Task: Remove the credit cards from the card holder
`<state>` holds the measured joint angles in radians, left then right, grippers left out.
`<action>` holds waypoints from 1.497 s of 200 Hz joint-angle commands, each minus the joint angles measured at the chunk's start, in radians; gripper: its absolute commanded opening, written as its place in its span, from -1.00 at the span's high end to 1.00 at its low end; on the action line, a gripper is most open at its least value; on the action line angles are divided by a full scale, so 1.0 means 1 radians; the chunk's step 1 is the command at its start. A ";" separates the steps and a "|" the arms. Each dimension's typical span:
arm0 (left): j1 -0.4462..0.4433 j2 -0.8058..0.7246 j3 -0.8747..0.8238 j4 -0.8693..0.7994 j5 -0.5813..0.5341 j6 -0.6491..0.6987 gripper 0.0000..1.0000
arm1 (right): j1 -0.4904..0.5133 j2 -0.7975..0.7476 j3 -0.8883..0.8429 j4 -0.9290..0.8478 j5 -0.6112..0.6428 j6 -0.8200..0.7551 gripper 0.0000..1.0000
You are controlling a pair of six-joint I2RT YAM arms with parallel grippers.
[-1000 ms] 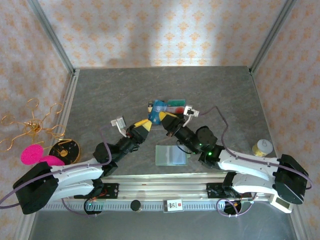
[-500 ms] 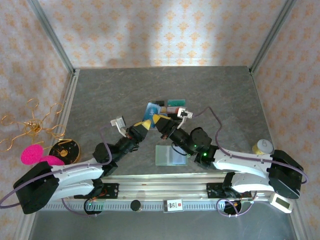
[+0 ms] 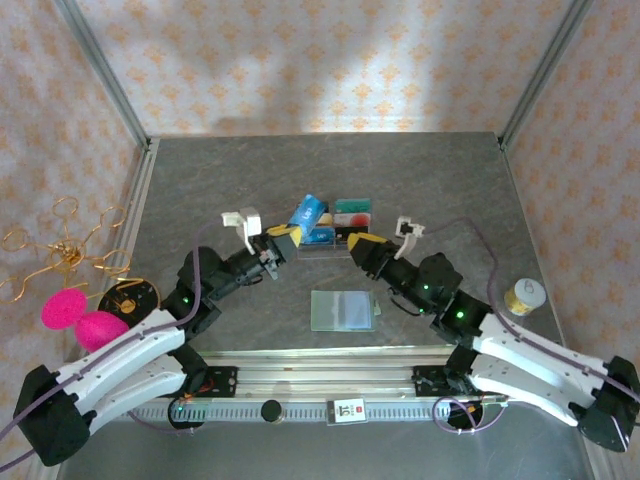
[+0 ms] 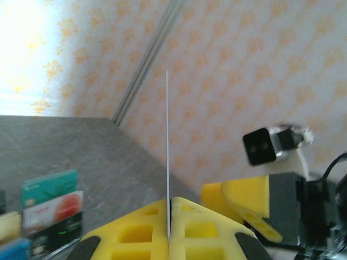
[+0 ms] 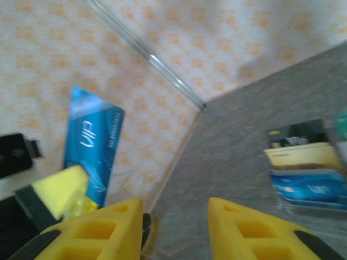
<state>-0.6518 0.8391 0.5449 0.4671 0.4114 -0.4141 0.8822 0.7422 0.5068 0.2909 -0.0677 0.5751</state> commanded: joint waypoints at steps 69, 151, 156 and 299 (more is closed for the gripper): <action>0.031 0.306 0.442 -0.833 0.102 1.030 1.00 | -0.058 -0.071 -0.048 -0.269 0.004 -0.027 0.43; 0.161 0.534 0.499 -0.847 0.285 1.186 1.00 | -0.155 0.016 0.034 -0.274 -0.001 -0.055 0.42; 0.160 0.547 0.497 -0.838 0.277 1.187 1.00 | -0.168 0.022 0.037 -0.271 -0.010 -0.058 0.42; 0.207 0.776 0.584 -0.727 0.192 1.190 1.00 | -0.336 0.094 0.063 -0.227 -0.155 -0.084 0.43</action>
<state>-0.4587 1.6104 1.0935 -0.2852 0.6296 0.7467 0.5541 0.8459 0.5388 0.0383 -0.2077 0.5110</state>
